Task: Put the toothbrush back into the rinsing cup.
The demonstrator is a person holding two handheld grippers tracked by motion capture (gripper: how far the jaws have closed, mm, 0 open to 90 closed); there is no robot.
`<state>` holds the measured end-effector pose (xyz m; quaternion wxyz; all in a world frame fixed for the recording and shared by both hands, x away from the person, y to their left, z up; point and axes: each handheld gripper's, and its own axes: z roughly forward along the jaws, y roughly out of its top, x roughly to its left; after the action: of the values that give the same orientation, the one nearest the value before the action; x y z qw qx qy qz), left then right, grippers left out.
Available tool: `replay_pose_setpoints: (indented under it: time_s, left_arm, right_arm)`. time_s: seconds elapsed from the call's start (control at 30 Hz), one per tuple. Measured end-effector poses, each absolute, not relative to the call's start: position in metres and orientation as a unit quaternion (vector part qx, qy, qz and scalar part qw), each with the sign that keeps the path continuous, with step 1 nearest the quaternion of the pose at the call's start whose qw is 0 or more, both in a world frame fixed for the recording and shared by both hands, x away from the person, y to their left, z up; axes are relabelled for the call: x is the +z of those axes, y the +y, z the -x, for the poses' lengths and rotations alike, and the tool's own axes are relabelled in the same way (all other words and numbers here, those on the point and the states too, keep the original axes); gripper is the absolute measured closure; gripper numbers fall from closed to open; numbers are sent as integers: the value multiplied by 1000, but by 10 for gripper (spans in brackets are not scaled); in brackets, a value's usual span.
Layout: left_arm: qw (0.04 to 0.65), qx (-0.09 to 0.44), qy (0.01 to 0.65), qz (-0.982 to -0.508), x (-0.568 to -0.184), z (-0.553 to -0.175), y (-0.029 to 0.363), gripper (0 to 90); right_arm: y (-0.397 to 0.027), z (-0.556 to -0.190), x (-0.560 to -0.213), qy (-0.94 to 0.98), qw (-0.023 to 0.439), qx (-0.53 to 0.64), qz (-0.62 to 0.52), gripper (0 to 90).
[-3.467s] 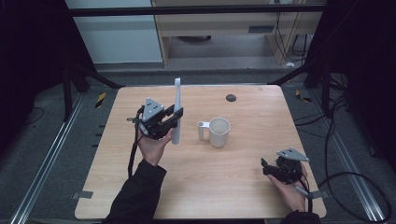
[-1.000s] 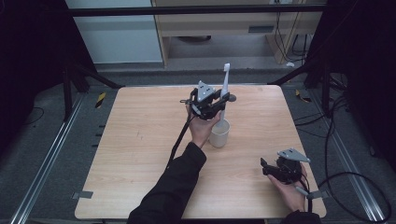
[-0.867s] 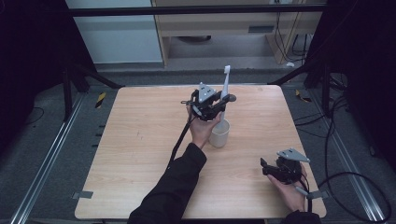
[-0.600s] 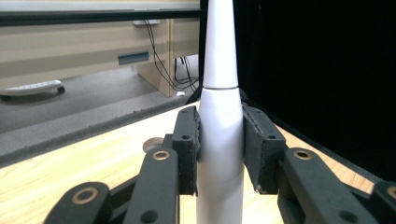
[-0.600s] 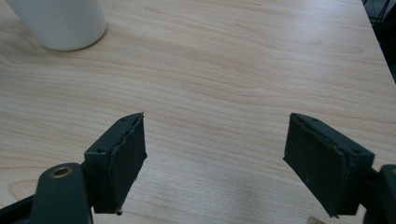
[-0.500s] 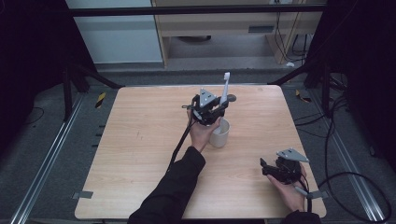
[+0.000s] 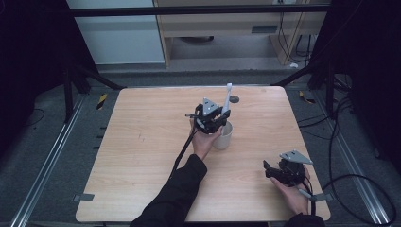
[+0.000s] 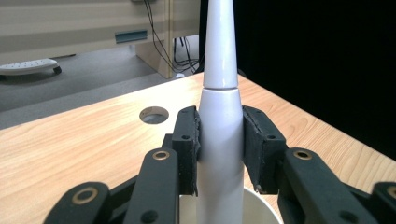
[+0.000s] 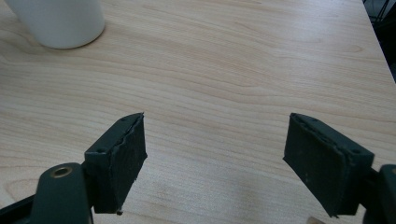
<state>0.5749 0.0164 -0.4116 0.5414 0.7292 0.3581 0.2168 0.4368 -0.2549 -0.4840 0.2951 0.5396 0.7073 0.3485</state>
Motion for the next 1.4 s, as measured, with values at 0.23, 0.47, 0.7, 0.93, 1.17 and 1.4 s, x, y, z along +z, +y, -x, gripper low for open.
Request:
replay_pose_setpoints:
  time_s: [0.23,0.47,0.7,0.93,1.17,1.4]
  left_arm:
    - [534,210,358,-737,-419,-575,13,668]
    - [523,206,360,-745,-427,-575,13,667]
    - [519,200,361,-749,-432,-577,13,665]
    - [516,198,357,-753,-432,-578,14,619]
    - [516,198,350,-756,-429,-574,17,568]
    - [511,199,344,-762,-417,-564,29,504]
  right_arm:
    - [-255,-437,-484,708,293,349,-539,208]
    - [-254,-437,-484,709,294,349,-538,208]
    - [-254,-437,-484,710,294,348,-537,208]
    - [-254,-437,-484,710,293,349,-537,207]
    - [-254,-437,-484,710,294,348,-536,208]
    - [-254,-437,-484,710,295,346,-537,207]
